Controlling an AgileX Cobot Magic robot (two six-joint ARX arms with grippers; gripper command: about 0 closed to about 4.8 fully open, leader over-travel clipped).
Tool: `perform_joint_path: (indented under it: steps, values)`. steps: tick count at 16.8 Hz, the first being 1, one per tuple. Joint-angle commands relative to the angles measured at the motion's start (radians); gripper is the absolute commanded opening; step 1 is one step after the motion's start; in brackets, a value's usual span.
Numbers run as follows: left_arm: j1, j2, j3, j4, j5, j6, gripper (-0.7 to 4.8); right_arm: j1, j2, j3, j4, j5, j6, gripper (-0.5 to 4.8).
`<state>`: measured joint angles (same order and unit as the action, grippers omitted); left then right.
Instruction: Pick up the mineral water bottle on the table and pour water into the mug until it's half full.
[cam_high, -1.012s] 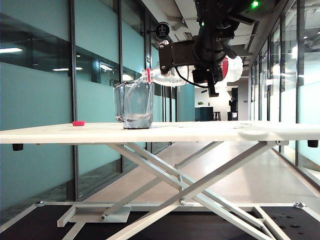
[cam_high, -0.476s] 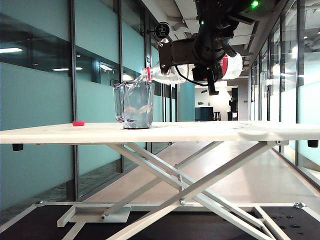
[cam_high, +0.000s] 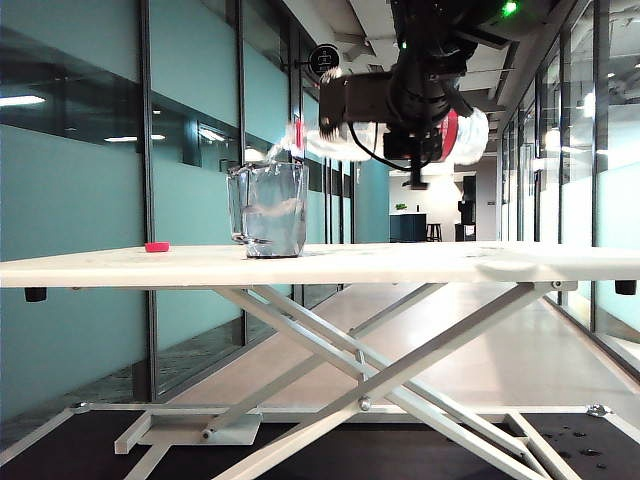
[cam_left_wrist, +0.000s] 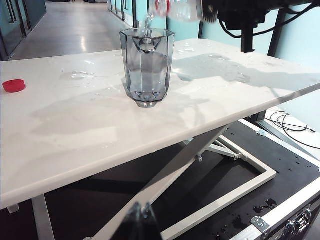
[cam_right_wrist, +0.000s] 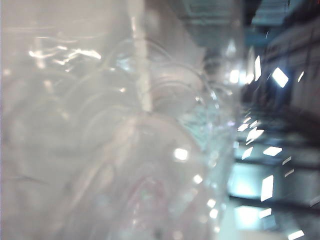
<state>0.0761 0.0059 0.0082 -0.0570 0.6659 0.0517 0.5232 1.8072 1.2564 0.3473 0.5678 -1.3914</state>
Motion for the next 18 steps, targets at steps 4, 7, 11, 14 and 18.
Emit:
perform_joint_path:
  steps: [4, 7, 11, 14, 18]
  values:
    - [0.0, 0.001, 0.002, -0.018, 0.0, 0.012, -0.05, 0.001, -0.017, 0.01, -0.092, -0.129, 0.366, 1.47]
    - [0.0, 0.001, 0.002, -0.035, 0.0, 0.027, -0.05, -0.024, -0.047, 0.009, -0.118, -0.305, 0.739, 1.47]
    - [0.0, 0.001, 0.002, -0.035, 0.0, 0.027, -0.05, -0.127, -0.043, 0.008, -0.052, -0.627, 1.176, 1.47]
    - [0.0, 0.001, 0.002, -0.035, 0.0, 0.027, -0.05, -0.195, -0.001, 0.003, 0.059, -0.82, 1.321, 1.47]
    - [0.0, 0.001, 0.002, -0.035, 0.0, 0.047, -0.05, -0.241, 0.079, -0.035, 0.303, -0.956, 1.42, 1.43]
